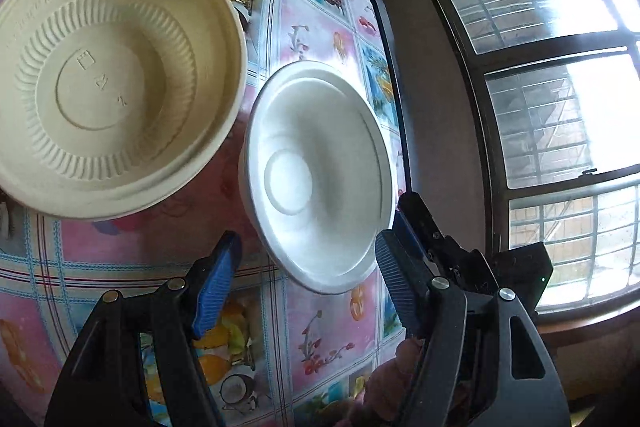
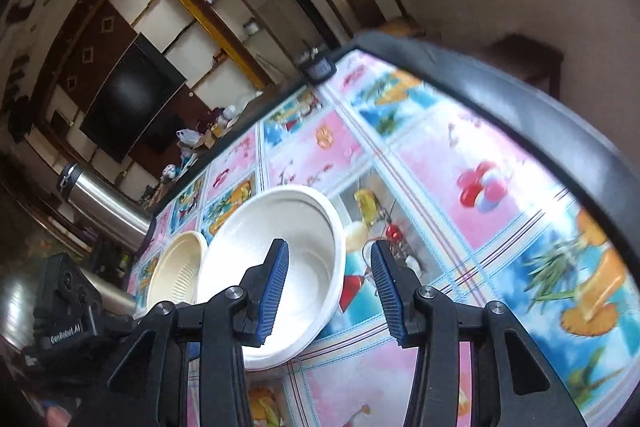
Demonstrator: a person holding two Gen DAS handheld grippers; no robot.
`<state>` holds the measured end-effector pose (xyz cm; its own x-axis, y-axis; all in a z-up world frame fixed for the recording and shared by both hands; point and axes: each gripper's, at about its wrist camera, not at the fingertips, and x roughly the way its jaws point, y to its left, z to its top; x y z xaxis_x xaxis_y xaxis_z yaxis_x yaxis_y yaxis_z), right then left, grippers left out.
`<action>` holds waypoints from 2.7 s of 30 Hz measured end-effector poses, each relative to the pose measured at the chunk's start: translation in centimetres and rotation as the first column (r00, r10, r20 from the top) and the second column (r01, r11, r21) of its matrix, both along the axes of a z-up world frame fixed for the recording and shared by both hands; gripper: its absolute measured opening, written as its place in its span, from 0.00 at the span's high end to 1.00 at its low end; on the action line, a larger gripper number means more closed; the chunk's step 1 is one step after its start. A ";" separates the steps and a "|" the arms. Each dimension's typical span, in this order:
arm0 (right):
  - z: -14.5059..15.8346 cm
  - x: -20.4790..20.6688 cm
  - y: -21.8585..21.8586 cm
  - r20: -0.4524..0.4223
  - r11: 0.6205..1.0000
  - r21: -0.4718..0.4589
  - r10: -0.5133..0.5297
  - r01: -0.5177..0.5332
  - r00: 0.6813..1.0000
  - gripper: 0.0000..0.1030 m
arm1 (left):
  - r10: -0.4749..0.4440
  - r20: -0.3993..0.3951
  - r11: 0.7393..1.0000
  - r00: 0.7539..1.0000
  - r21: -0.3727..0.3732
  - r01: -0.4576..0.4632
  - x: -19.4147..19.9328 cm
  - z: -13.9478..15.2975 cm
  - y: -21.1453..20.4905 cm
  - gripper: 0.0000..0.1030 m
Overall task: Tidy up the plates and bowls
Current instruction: 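Move the open left gripper to the white bowl on the table, then close the left gripper on the white bowl's rim, then lift the white bowl and carry it over the red plate stack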
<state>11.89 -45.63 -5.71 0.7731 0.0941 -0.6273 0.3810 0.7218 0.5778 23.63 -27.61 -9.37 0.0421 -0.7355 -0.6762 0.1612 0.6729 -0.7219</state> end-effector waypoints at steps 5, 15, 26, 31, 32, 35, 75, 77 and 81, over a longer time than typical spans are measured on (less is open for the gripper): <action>-0.9 0.3 -0.1 0.018 0.997 0.073 -0.001 0.000 1.000 0.55 | 0.045 0.024 0.999 0.999 -0.021 -0.045 0.4 -0.2 0.7 0.34; -1.7 0.9 -0.1 0.003 0.994 0.101 -0.031 0.031 1.000 0.59 | 0.075 0.041 0.997 0.996 -0.035 -0.073 0.5 -1.0 0.6 0.47; -1.9 0.8 -0.1 -0.008 0.994 0.099 -0.043 0.044 0.999 0.67 | 0.120 0.083 0.993 0.989 0.005 -0.120 0.8 -0.6 1.5 0.76; -2.1 0.9 0.1 -0.021 0.994 0.095 -0.043 0.045 0.999 0.72 | 0.122 0.092 0.992 0.988 0.029 -0.125 0.9 -0.9 1.4 0.84; -2.1 0.9 0.0 -0.020 0.994 0.096 -0.044 0.046 0.999 0.73 | 0.119 0.093 0.992 0.988 0.031 -0.123 0.9 -0.9 1.4 0.85; -2.0 0.8 0.0 -0.020 0.994 0.094 -0.049 0.050 0.999 0.73 | 0.120 0.100 0.991 0.988 0.041 -0.124 0.8 -0.8 1.3 0.88; -2.6 0.4 -0.2 -0.124 0.988 0.134 -0.059 0.076 0.991 0.93 | 0.091 0.124 0.985 0.988 0.134 -0.107 -0.8 -0.3 0.9 0.93; -2.7 0.0 -0.4 -0.131 0.985 0.154 -0.060 0.080 0.990 0.93 | 0.088 0.123 0.985 0.988 0.138 -0.105 -1.4 -0.3 1.2 0.93; -2.9 -0.8 -0.3 -0.134 0.978 0.192 -0.056 0.081 0.989 0.93 | 0.086 0.125 0.984 0.988 0.143 -0.104 -2.8 -0.4 2.0 0.93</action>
<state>11.12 -45.95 -8.66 0.6973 0.1743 -0.6952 0.5051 0.5686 0.6492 20.82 -25.63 -9.82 0.1928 -0.6158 -0.7640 0.1693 0.7878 -0.5922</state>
